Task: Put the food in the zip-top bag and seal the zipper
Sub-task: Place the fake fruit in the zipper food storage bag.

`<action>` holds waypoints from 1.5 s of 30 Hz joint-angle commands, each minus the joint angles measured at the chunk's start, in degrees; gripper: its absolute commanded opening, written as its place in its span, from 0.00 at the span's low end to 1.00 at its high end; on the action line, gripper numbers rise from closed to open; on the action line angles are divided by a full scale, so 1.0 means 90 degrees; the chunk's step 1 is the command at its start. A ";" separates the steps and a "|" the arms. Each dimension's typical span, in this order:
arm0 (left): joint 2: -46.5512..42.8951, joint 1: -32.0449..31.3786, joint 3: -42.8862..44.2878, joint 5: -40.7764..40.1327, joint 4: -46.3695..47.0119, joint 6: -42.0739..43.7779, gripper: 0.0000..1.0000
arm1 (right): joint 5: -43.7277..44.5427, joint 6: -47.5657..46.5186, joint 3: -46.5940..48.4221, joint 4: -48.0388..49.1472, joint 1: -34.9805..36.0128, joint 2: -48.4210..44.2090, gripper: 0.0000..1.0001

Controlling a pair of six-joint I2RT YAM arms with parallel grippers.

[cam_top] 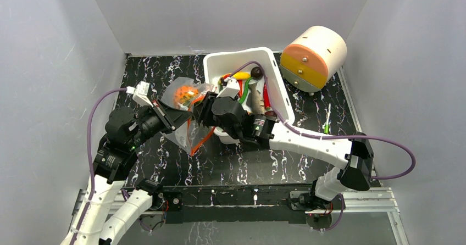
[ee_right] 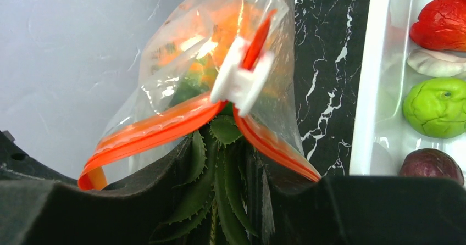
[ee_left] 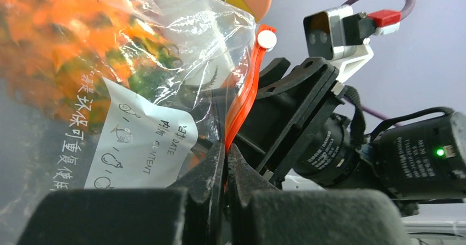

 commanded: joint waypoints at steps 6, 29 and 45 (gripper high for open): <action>-0.0336 0.0004 -0.0269 0.0046 0.0643 -0.1198 0.00 | 0.0979 0.0375 -0.0470 0.1648 0.0088 0.0034 0.21; -0.0300 0.0003 -0.0124 -0.0609 0.0233 -0.0731 0.00 | -0.0576 -0.0750 0.0306 -0.1435 0.0069 -0.1515 0.60; 0.0244 0.0003 0.0763 -0.0912 -0.1076 0.2353 0.00 | 0.0180 -0.2204 0.0221 -0.2557 0.0070 -0.2219 0.62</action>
